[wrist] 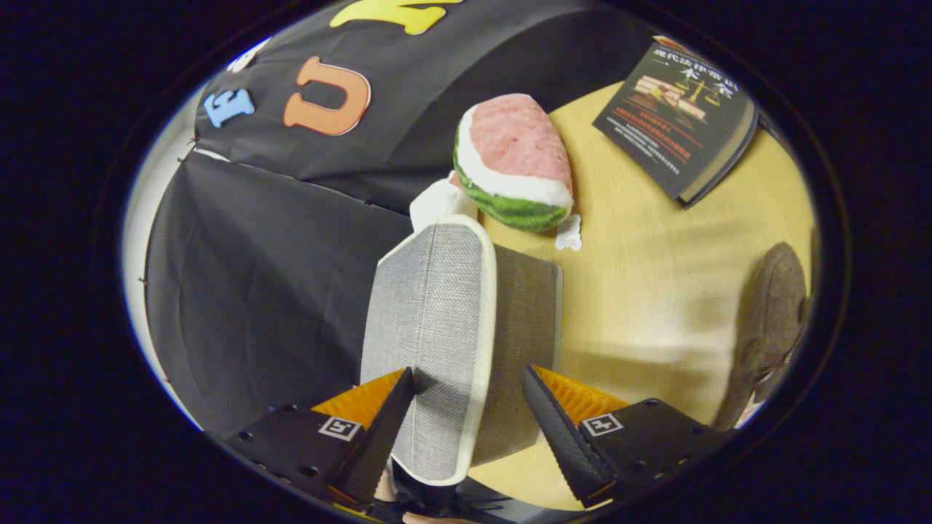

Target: Open the storage box then place both shoes into the box .Put the left shoe in first, then the right shoe, with the right side of both shoes facing outward in a uniform manner.

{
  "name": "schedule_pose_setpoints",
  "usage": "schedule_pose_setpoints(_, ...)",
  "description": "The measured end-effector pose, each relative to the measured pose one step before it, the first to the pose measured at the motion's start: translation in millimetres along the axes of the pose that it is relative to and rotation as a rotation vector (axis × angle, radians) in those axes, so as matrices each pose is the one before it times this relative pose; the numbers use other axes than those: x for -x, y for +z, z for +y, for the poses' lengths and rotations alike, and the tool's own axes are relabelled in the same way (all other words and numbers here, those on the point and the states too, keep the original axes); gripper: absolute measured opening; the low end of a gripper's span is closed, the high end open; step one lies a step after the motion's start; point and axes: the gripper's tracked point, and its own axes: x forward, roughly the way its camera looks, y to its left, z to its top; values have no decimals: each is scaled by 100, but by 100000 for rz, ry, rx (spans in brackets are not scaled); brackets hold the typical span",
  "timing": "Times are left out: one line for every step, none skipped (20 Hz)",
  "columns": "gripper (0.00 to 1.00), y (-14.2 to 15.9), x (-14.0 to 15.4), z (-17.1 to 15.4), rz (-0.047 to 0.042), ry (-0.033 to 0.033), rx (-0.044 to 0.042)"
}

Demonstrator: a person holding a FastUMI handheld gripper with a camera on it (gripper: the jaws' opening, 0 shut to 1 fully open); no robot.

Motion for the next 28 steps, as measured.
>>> schedule_pose_setpoints(94, -117, -426, 225, 56, 2185, -4035)
schedule_pose_setpoints(82, -319, 154, 515, 2192, 2546, -2213)
schedule_pose_setpoints(70, 168, 185, 229, -793, 1009, -440)
schedule_pose_setpoints(57, 102, -74, 508, -315, 1256, -340)
schedule_pose_setpoints(45, -185, 7, 304, 146, -68, 306)
schedule_pose_setpoints(33, 18, 143, 625, 572, 640, 1148)
schedule_pose_setpoints(21, -122, -244, 524, -214, -1463, 1608)
schedule_pose_setpoints(8, 180, 104, 43, -817, -4815, 2342)
schedule_pose_setpoints(3, -112, 152, 292, 714, -4624, 2543)
schedule_pose_setpoints(1, 101, 221, -186, -748, -5291, 1770)
schedule_pose_setpoints(0, -97, 138, 518, 3, -3676, 680)
schedule_pose_setpoints(0, 42, 536, 764, -231, -1765, -288)
schedule_pose_setpoints(0, 10, 514, 925, -821, -484, -177)
schedule_pose_setpoints(1, 99, 471, 1165, -898, 67, 636)
schedule_pose_setpoints(0, -74, 531, 1387, -162, 1210, 1780)
schedule_pose_setpoints(0, 110, 550, 1482, -575, 733, 1731)
schedule_pose_setpoints(0, 155, 538, 1623, -769, 928, 1125)
schedule_pose_setpoints(0, 319, 208, 1845, -134, 1979, 495)
schedule_pose_setpoints(0, 80, 227, 1878, 300, 2248, 240)
schedule_pose_setpoints(0, 227, -64, 1547, -36, 959, 188)
schedule_pose_setpoints(0, 197, -351, 1241, -103, 150, 855)
schedule_pose_setpoints(0, 157, -677, 947, 484, -852, 2035)
schedule_pose_setpoints(0, 110, -773, 882, 128, -1178, 1870)
schedule_pose_setpoints(0, 179, -846, 1182, 375, 861, 7)
schedule_pose_setpoints(0, -138, -632, 1658, 506, 3263, -1668)
schedule_pose_setpoints(0, 422, -611, 1603, 406, 3622, -2217)
schedule_pose_setpoints(0, 110, -906, 1268, 376, 2074, -1431)
schedule_pose_setpoints(0, 141, -944, 978, 393, 1033, 27)
